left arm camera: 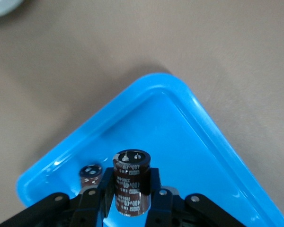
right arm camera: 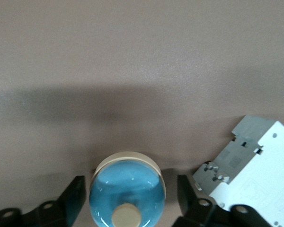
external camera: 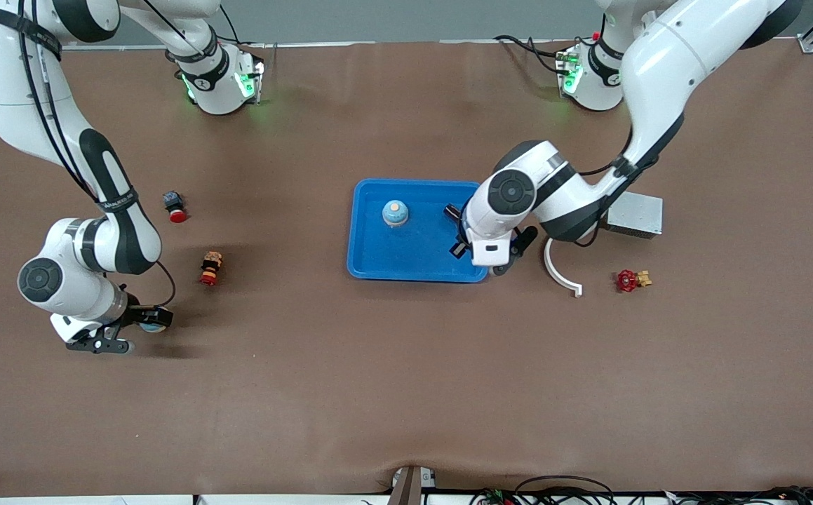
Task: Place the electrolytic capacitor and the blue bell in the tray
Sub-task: 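Carry the capacitor into the tray with the left gripper and release it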
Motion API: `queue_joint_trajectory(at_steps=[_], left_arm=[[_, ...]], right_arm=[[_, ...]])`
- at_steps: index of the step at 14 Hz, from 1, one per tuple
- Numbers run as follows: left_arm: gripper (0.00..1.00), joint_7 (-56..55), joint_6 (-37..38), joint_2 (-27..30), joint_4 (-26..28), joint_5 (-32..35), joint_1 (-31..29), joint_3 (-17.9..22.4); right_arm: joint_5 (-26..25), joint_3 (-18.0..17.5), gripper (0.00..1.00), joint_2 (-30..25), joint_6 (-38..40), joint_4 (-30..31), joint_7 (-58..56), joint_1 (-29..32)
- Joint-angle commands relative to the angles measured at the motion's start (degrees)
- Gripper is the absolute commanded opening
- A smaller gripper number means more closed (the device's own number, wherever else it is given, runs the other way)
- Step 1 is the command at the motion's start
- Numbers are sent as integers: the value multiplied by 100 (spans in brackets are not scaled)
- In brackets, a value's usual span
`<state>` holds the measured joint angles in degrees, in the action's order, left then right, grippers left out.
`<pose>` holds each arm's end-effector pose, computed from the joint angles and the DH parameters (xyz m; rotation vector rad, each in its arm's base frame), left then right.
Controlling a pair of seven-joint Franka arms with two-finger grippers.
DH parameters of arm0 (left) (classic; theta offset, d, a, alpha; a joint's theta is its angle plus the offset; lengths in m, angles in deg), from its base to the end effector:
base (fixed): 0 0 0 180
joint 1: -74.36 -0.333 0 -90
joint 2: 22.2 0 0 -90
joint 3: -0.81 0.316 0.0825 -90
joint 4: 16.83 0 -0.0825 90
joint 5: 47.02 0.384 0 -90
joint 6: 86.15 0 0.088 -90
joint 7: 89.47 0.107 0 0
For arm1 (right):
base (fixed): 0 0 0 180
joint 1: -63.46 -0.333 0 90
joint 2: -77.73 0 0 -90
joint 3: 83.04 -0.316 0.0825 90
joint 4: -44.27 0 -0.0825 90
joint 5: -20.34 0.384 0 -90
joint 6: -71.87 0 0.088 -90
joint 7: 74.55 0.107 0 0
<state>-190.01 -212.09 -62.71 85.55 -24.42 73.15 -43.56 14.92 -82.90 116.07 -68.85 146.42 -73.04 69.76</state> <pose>0.5064 -0.3988 0.2417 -2.8404 -1.3005 0.2816 0.6530 -0.0736 0.1793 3.0783 -0.1002 0.0020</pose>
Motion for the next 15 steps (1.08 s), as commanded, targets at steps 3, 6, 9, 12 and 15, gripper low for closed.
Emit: queue_joint_trajectory(at_steps=[3,6,9,12,15], left_arm=[[0,-474,-563,-212,-228,-10,1297,1254],[58,-466,-555,-212,-210,25,1307,1273],[100,-466,-546,-55,-236,34,1307,1273],[100,-405,-250,533,-254,43,1193,1256],[100,7,725,991,-709,16,1158,1255]], right_arm=[[112,-119,52,7,-52,69,-37,109],[199,-181,0,-72,149,69,51,65],[498,-357,0,-449,920,-2,261,39],[533,-576,0,-906,1528,-2,911,-58],[734,-585,0,-1415,2143,33,1841,-522]])
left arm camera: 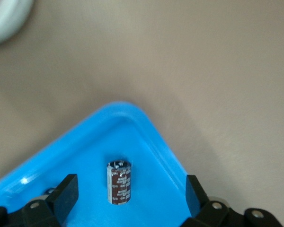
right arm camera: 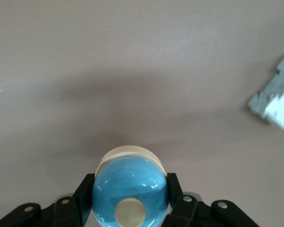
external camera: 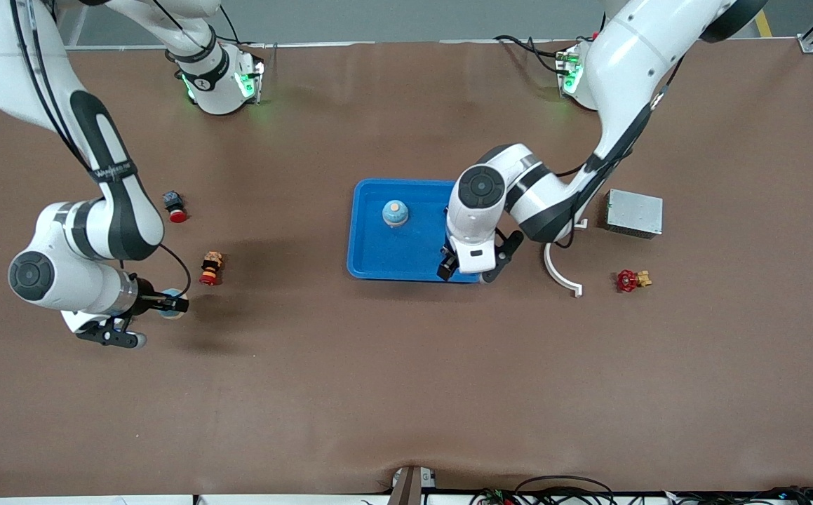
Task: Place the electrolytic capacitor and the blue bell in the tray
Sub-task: 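Carry the capacitor into the tray with the left gripper and release it, then carry the bell toward the tray with the right gripper while the left gripper withdraws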
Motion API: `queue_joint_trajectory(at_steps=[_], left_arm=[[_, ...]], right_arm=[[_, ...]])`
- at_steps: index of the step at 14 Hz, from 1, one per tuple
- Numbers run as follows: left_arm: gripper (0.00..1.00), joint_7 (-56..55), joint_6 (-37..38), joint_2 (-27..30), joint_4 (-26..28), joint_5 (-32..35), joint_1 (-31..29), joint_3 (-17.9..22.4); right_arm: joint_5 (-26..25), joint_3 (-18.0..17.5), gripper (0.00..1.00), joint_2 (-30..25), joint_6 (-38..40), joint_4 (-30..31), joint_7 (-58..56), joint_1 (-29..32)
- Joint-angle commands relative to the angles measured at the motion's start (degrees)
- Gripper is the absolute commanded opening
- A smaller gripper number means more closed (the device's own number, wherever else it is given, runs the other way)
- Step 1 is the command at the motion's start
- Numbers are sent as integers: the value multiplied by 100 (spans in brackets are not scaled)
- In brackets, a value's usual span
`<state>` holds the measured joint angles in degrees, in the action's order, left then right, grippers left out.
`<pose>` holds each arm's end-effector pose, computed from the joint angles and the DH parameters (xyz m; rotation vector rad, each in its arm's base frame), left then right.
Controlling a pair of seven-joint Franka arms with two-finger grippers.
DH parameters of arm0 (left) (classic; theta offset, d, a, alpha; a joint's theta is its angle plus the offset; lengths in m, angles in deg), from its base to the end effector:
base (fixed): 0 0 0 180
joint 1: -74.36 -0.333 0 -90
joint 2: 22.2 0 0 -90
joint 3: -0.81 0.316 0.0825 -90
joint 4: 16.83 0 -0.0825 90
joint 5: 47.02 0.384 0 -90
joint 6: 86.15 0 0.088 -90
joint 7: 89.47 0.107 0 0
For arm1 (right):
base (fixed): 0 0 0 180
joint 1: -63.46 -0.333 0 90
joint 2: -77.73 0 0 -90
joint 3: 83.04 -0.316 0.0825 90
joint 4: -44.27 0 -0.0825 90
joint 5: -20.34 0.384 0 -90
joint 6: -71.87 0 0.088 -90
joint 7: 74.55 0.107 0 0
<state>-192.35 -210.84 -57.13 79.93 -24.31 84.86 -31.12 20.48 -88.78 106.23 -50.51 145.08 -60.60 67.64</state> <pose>0.5324 -0.4097 0.2840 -2.8133 -1.3647 -0.0153 0.6471 0.0126 0.2765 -3.0817 0.3511 0.1930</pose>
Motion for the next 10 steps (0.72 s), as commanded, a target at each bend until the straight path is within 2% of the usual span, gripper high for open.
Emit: queue_joint_trajectory(at_steps=[1,4,6,8,10], left_arm=[[100,486,961,538,-332,-21,-21,11],[100,1479,1631,916,-606,-83,-363,-33],[100,2644,1886,1101,-877,-126,-461,-7],[100,3578,2377,1076,-1395,-118,-513,29],[100,4571,2633,1128,-1555,-109,-785,-15]], right_arm=[[293,3,0,-590,477,185,1000,-539],[425,3,0,-1047,654,386,2231,-1215],[627,12,0,-1241,567,553,2986,-1681],[637,12,0,-1286,514,598,3778,-2051],[637,12,0,-1295,435,589,4516,-2516]])
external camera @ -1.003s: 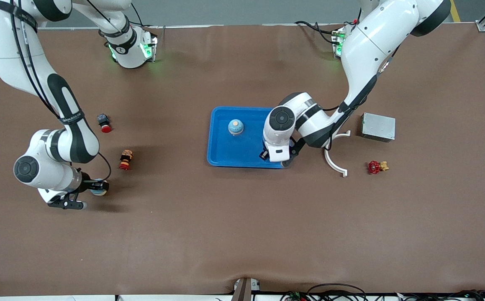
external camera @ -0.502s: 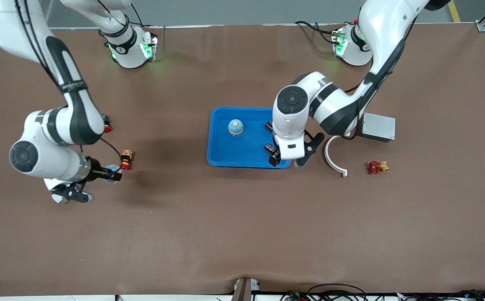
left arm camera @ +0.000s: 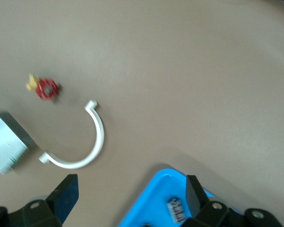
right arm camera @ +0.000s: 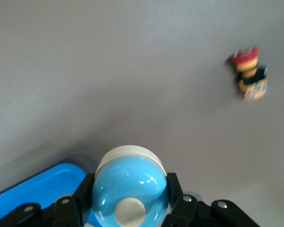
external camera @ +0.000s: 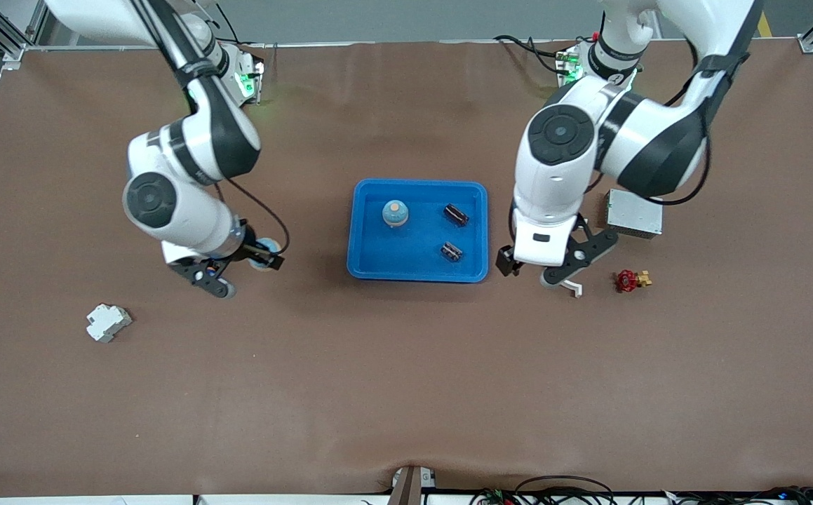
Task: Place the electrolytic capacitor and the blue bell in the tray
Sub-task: 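Carry the bell toward the tray with the right gripper while the left gripper withdraws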
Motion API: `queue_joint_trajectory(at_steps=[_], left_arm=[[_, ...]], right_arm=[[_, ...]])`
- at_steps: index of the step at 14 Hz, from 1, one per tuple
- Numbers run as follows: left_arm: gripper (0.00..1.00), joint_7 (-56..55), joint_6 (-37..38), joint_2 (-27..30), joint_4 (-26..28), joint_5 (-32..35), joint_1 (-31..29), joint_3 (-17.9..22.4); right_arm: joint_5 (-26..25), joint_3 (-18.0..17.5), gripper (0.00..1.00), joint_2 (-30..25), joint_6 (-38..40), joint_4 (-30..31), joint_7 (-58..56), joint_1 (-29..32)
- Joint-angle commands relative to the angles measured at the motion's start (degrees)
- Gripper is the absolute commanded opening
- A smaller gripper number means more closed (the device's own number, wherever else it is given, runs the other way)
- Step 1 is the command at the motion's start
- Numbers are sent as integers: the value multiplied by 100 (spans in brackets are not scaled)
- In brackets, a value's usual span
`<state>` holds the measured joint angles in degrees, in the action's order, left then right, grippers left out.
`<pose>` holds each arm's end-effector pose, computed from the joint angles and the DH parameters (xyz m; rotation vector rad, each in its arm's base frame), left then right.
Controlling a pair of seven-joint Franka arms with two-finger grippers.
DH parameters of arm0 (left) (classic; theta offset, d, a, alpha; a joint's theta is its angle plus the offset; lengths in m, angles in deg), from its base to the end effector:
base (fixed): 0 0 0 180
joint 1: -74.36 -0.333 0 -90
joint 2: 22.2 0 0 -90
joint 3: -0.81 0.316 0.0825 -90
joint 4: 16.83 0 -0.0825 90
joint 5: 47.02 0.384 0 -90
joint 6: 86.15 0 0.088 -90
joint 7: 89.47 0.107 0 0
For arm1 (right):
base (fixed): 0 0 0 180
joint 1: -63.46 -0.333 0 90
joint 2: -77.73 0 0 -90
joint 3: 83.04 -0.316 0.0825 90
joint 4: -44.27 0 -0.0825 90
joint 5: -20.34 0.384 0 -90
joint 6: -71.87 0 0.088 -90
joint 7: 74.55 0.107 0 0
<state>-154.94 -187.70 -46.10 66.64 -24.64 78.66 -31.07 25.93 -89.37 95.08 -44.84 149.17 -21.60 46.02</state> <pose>0.5883 -0.3182 0.4713 -2.9256 -0.6849 -0.1568 0.5660 0.2509 0.3614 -2.9787 0.8578 0.2299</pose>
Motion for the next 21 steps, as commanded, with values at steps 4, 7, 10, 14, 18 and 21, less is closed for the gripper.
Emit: queue_joint_trajectory(at_steps=[4,7,10,14,18,21], left_arm=[[100,2518,645,455,-270,-146,-710,-38],[100,3240,890,728,-261,-542,-1018,-3],[100,4084,1232,1036,-165,-542,-1300,-3],[100,4366,1304,1325,-208,-910,-1371,381],[100,5587,1576,1826,-77,-1656,-387,2175],[100,5958,1664,2256,248,-2158,-194,2834]], right_arm=[[91,79,0,-101,-728,233,1883,-1181],[48,79,0,171,-1125,233,2438,-1542],[-119,114,0,496,-1433,207,2939,-1867],[-690,106,0,1163,-1592,-161,3695,-2070],[-779,123,0,1771,-1592,-671,3933,-2149],[-927,149,0,2070,-1653,-935,4100,-2219]])
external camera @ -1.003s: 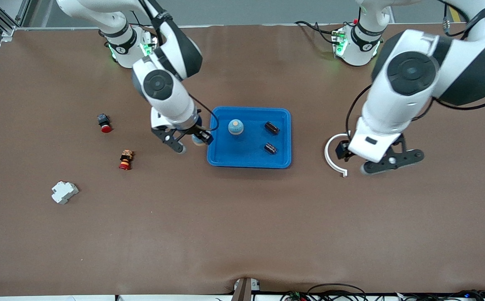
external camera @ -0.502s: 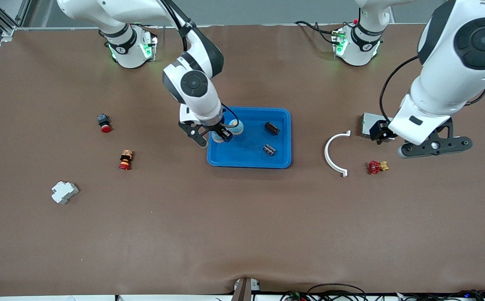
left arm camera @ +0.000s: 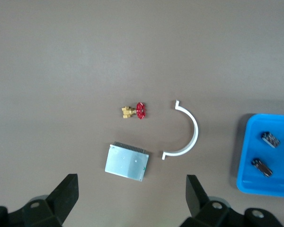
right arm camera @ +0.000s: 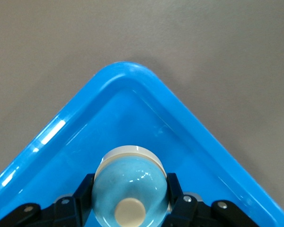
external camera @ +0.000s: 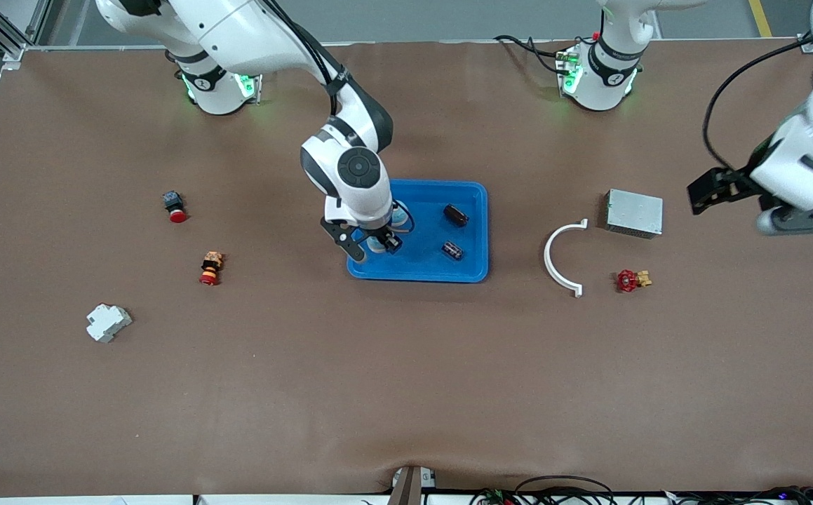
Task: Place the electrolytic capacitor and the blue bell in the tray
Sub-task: 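Lower the bell into the tray and open the right gripper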
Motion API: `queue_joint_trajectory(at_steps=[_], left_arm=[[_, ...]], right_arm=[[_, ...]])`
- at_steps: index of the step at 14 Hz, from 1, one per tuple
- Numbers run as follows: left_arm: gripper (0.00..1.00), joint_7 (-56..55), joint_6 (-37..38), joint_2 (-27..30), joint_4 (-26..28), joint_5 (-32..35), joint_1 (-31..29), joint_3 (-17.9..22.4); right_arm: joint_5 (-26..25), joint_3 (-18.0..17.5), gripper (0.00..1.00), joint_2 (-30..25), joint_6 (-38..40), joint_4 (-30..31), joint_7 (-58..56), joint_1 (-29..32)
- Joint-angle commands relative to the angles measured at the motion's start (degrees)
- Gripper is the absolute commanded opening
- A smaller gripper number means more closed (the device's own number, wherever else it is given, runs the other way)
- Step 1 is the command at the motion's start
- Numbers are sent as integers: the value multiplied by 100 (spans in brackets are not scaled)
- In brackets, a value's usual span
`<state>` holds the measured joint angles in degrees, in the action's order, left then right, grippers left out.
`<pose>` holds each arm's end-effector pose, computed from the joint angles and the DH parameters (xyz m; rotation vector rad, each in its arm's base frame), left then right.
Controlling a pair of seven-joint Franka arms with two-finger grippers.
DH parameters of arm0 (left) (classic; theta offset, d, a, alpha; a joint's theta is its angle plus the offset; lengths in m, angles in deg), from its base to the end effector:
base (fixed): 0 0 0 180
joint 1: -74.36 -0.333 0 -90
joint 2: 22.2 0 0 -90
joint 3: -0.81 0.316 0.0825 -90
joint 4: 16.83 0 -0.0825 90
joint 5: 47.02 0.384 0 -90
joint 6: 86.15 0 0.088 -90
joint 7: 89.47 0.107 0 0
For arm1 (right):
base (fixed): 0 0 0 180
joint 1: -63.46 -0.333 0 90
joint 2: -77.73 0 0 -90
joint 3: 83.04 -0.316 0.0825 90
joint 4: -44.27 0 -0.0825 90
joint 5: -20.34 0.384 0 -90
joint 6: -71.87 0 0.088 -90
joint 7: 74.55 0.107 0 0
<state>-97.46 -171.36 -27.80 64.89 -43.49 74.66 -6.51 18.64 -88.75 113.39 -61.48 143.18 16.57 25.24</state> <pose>0.5728 -0.0655 0.6302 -3.0877 -0.0168 0.0449 0.4861 0.4591 0.2238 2.8776 -1.2526 -0.0642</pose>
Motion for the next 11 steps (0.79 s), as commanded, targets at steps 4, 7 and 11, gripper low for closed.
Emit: queue_joint_trajectory(at_steps=[4,7,11], left_arm=[[100,325,22,805,678,-318,233,504],[100,396,-22,823,652,-441,181,478],[100,483,13,867,669,-529,111,495]], right_arm=[[-243,97,0,354,-95,-363,336,-185],[-260,97,0,441,-261,-363,451,-238],[-269,106,0,556,-349,-372,477,-273]])
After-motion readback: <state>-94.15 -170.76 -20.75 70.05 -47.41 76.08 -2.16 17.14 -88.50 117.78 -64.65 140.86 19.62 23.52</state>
